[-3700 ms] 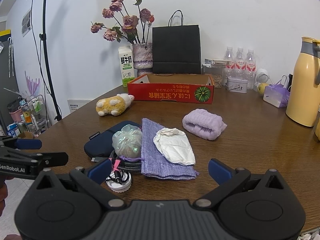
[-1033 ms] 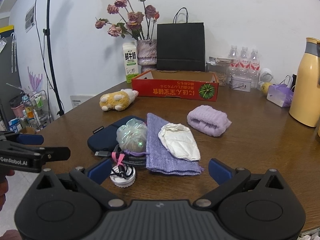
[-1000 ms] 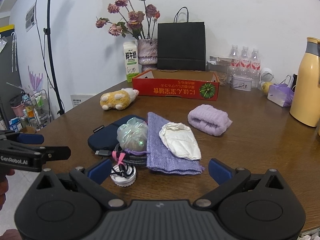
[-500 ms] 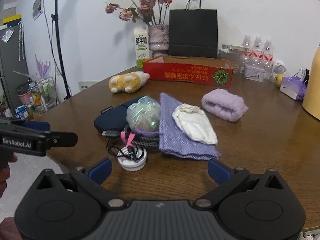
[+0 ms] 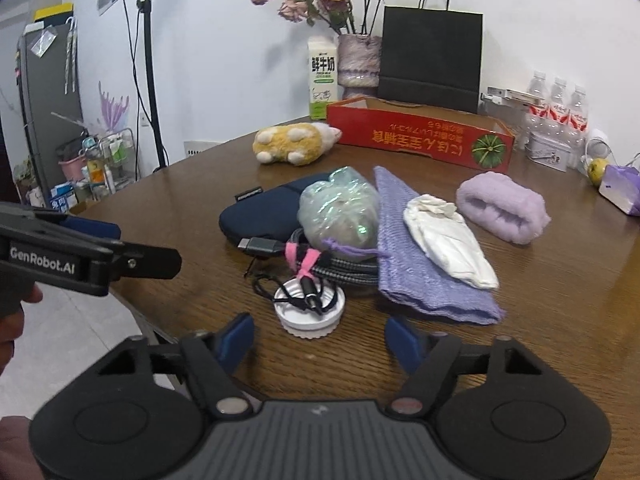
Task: Organize objects
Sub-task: 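Move the right gripper to the white round lid and close on it, then lift the white lid with the right gripper while the left gripper grasps the clear plastic bag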
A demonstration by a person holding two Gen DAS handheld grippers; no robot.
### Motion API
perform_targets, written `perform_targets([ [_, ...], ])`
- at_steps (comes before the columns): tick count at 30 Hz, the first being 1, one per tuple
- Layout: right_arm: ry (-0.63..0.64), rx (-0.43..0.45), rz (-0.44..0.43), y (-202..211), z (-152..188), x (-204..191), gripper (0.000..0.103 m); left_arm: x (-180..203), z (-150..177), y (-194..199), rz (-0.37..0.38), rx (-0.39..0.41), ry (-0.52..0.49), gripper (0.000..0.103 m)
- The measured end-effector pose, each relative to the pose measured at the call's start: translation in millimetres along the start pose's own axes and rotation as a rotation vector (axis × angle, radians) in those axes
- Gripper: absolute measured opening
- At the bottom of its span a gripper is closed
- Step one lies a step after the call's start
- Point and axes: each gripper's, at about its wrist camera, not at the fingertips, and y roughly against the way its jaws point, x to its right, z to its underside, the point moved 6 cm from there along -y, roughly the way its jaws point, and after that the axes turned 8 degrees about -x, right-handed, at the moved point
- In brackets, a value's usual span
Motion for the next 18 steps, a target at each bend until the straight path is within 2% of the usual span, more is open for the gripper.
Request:
perform_targets([
  [4,0.023,0.002,0.000,-4.9,-1.4,-5.2,0.060,-3.7,1.2,-2.4,0.006,-0.003,0.005,0.103],
  [6,0.026,0.010,-0.006,-6.4,-3.3,-6.1,0.043,-5.1,2.4,-2.9,0.009,-0.005,0.006,0.103],
  [7,0.030,0.011,-0.005,-7.2,-4.6,-6.2,0.041,-5.5,2.6,-3.3,0.009,-0.005,0.007,0.103],
  [18,0.048,0.018,0.004,-5.4,-5.9,-9.1,0.039,-9.6,2.0,-2.0,0.003,-0.004,0.022,0.103],
])
